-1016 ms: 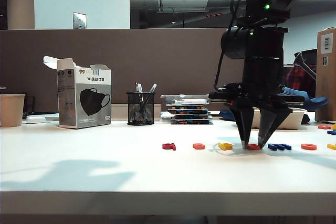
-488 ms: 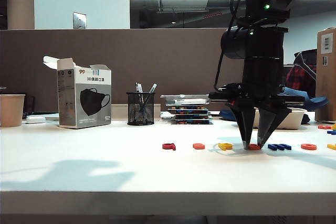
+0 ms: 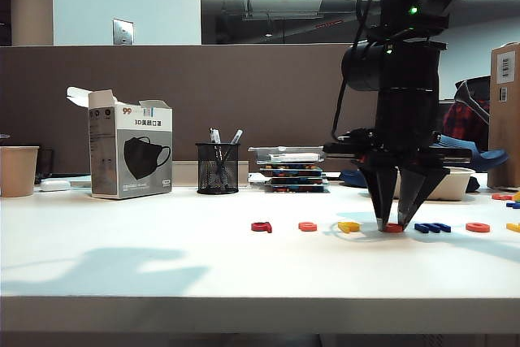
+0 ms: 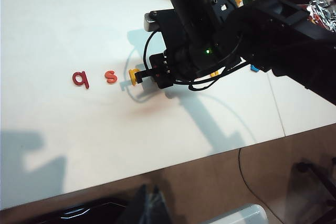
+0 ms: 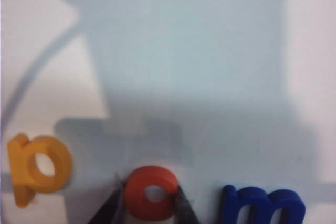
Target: Select the appropriate letters from the row of letter magnets placed on the table to arrange into the word "cup".
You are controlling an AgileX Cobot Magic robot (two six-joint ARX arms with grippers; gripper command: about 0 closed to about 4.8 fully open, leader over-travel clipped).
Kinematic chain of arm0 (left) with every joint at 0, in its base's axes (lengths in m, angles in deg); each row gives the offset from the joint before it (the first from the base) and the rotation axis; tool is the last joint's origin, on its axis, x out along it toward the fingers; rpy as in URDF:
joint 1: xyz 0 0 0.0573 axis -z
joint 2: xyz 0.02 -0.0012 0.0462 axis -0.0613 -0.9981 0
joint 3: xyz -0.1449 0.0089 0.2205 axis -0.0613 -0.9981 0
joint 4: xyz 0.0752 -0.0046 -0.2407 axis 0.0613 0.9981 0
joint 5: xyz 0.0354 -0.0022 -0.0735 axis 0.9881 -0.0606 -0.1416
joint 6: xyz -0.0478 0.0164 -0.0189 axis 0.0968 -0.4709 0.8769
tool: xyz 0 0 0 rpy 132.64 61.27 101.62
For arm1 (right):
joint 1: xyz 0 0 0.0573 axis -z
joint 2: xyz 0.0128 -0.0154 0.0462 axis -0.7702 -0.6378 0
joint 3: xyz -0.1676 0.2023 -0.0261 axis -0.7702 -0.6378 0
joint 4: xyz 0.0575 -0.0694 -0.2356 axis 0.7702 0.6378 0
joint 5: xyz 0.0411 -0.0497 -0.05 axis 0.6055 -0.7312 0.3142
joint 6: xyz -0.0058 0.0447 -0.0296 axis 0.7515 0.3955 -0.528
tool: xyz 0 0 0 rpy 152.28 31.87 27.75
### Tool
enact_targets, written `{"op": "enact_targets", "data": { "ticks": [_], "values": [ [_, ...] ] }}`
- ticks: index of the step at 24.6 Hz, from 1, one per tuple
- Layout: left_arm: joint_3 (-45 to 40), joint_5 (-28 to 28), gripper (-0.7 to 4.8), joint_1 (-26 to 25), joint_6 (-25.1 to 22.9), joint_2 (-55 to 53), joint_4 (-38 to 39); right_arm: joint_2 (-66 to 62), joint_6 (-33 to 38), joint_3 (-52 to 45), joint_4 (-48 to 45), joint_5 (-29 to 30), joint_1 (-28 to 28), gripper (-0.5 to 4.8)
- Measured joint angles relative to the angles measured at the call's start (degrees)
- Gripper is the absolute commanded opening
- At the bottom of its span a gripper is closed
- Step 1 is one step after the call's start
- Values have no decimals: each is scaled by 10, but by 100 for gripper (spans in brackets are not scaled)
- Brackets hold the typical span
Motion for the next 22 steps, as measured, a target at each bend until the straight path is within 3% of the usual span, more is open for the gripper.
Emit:
{"op": "enact_targets", "data": {
  "ticks": [13,22],
  "values": [
    [0,0,-5,0,0,0,0,0,0,1,0,1,0,94],
    [0,0,-5,0,0,0,0,-5,2,59,35,4,0,94]
  ]
}}
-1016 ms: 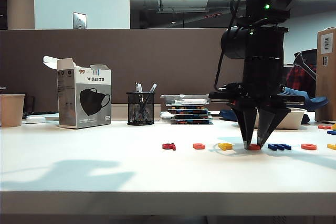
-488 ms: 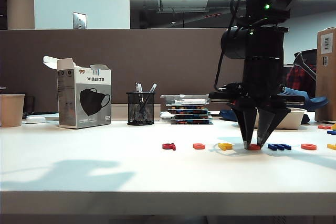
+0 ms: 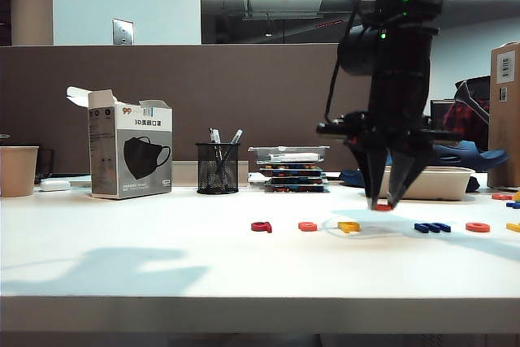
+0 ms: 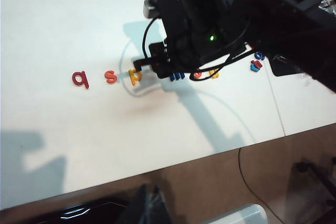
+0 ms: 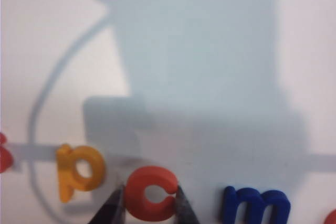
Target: Select the appropriate letters from the row of letter magnets placed on the table to arrange into the word "cup".
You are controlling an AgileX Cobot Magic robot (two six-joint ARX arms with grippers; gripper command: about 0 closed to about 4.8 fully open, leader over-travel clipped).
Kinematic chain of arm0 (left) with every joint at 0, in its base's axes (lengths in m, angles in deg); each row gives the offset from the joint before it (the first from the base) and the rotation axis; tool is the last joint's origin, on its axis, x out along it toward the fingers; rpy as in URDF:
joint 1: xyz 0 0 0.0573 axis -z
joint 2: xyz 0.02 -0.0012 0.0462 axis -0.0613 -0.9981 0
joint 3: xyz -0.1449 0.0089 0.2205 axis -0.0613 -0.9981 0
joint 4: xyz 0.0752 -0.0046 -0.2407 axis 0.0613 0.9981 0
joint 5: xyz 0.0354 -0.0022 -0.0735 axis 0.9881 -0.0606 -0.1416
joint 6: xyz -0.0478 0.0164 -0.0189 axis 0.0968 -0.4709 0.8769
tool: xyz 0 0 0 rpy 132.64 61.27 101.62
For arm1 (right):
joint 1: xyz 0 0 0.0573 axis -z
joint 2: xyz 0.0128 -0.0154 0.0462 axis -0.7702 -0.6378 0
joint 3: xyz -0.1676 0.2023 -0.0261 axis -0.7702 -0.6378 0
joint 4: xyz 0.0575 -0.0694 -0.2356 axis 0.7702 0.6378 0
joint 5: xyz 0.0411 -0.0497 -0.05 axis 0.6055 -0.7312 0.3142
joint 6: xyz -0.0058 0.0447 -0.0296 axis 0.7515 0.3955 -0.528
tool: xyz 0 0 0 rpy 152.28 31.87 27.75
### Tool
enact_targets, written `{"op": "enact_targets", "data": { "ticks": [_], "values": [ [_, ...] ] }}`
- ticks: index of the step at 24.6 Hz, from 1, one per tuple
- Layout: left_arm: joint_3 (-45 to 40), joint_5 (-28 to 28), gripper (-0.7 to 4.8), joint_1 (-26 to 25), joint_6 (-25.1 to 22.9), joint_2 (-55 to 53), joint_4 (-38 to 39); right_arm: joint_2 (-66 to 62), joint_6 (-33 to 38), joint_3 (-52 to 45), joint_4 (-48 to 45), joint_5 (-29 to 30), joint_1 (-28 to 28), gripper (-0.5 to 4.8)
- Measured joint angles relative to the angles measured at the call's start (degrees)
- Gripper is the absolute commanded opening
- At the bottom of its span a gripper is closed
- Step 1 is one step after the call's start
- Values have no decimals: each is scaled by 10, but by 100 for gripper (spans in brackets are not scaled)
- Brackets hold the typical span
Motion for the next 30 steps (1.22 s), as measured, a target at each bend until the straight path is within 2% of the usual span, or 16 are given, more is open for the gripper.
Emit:
{"op": "enact_targets", "data": {
  "ticks": [4,15,24,30],
  "values": [
    [0,0,-5,0,0,0,0,5,15,38,35,0,0,94],
    [0,0,-5,0,0,0,0,95,44,42,55,0,0,94],
    [0,0,-5,0,0,0,0,186,107,42,110,0,-1,94],
    [0,0,-5,0,0,0,0,200,149,29,126,-37,-71,94]
  ]
}}
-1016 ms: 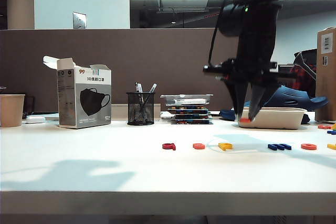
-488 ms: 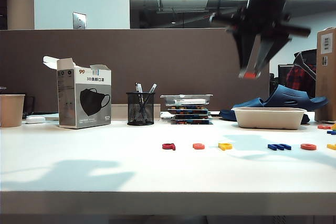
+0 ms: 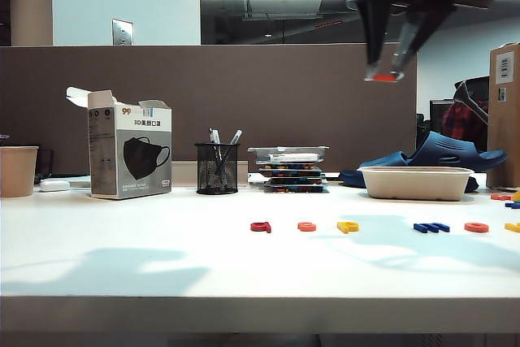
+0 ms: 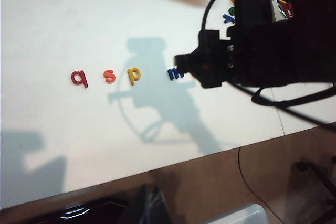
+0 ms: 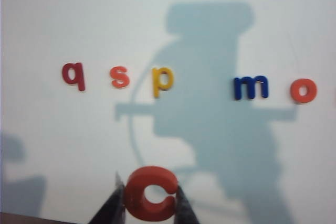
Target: Select the appropriate letters from the row of letter magnets placed on the table to arrange into the word "cup".
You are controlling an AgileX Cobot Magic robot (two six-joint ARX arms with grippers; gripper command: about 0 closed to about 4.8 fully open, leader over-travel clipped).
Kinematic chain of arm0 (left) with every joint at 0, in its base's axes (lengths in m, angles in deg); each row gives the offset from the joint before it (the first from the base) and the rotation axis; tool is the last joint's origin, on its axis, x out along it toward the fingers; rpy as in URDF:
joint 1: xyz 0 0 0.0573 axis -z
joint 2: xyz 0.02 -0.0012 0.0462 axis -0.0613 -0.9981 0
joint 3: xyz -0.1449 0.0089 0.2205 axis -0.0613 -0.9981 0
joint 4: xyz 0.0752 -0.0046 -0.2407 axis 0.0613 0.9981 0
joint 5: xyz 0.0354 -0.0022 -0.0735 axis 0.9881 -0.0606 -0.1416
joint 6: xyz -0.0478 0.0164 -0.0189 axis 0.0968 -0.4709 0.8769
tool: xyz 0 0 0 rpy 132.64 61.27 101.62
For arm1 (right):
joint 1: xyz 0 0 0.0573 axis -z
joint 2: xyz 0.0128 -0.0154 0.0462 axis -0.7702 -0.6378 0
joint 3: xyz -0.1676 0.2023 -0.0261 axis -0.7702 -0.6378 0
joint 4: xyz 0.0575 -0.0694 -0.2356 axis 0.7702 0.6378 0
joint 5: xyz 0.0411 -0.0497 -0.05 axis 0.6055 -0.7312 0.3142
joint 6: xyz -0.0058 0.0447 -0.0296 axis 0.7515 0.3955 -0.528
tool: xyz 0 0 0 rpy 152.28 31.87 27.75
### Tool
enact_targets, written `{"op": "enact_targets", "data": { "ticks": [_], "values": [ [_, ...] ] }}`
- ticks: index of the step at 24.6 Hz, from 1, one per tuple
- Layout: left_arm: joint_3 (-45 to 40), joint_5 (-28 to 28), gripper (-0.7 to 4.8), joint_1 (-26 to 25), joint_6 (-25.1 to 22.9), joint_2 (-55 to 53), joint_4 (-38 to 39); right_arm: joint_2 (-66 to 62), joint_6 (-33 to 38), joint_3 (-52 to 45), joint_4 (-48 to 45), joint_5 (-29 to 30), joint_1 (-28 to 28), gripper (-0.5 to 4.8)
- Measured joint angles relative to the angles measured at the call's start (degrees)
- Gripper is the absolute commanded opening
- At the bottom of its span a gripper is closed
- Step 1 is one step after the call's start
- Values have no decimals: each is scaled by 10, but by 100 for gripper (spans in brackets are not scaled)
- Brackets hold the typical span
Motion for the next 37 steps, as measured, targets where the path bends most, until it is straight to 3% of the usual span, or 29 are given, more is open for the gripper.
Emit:
{"op": "enact_targets", "data": {
  "ticks": [4,14,25,37],
  "values": [
    [0,0,-5,0,0,0,0,0,30,-17,-17,-28,-47,94],
    [0,0,-5,0,0,0,0,-1,100,-165,-155,-26,-134,94],
    [0,0,-5,0,0,0,0,-29,118,-260,-227,-22,-138,94],
    [0,0,-5,0,0,0,0,-77,120,-264,-243,-17,-138,94]
  ]
}}
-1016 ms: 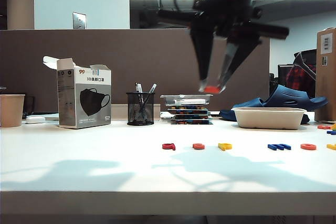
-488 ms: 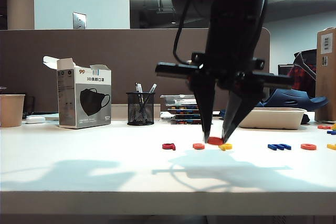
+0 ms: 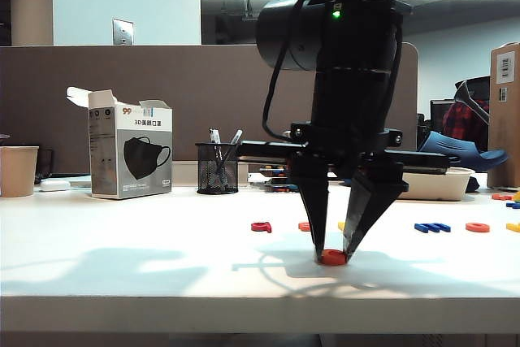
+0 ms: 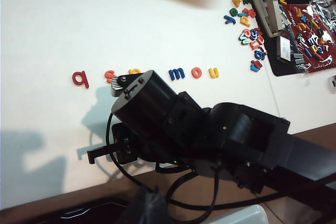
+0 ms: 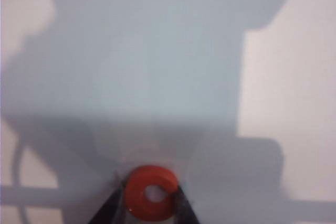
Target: Select the appropriate letters from the row of letter magnets placed on the table to arrange into the word "cup".
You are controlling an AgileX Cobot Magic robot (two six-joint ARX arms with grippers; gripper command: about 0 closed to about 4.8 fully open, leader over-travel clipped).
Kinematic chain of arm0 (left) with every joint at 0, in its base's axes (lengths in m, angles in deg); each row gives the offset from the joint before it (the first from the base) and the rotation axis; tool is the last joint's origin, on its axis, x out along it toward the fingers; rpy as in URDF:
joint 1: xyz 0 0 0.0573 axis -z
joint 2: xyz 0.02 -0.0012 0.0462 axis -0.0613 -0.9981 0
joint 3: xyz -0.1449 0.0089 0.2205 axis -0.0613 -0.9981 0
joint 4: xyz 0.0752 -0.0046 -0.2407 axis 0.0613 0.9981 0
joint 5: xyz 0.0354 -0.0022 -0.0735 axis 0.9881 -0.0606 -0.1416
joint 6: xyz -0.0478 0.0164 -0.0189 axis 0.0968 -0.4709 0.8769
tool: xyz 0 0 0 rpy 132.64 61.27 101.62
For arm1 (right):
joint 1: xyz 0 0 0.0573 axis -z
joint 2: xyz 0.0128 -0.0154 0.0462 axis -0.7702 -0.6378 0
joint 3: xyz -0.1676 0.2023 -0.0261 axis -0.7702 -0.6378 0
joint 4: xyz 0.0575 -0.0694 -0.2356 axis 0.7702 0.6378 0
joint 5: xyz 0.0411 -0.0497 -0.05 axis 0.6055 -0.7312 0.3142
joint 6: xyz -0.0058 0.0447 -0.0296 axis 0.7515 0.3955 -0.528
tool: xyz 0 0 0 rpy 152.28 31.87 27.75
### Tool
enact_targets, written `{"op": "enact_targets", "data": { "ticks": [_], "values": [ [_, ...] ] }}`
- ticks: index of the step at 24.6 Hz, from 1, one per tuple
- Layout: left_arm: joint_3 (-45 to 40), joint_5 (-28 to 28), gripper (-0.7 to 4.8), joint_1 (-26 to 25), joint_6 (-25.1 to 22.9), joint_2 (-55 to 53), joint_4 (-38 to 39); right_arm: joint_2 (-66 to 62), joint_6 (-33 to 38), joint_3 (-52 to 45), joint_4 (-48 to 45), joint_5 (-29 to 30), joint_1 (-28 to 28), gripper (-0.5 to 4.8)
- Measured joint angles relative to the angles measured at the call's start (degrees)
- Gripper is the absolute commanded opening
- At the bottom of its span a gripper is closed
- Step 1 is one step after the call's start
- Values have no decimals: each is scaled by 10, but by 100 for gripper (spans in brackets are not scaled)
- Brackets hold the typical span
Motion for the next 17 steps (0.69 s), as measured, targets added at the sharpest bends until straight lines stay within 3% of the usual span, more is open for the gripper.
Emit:
{"op": "enact_targets", "data": {
  "ticks": [8,11,14,17],
  "values": [
    [0,0,-5,0,0,0,0,0,1,0,0,0,0,97],
    [0,0,-5,0,0,0,0,0,1,0,2,0,0,151],
    [0,0,-5,0,0,0,0,0,1,0,2,0,0,159],
    [0,0,-5,0,0,0,0,0,1,0,2,0,0,235]
  ]
}}
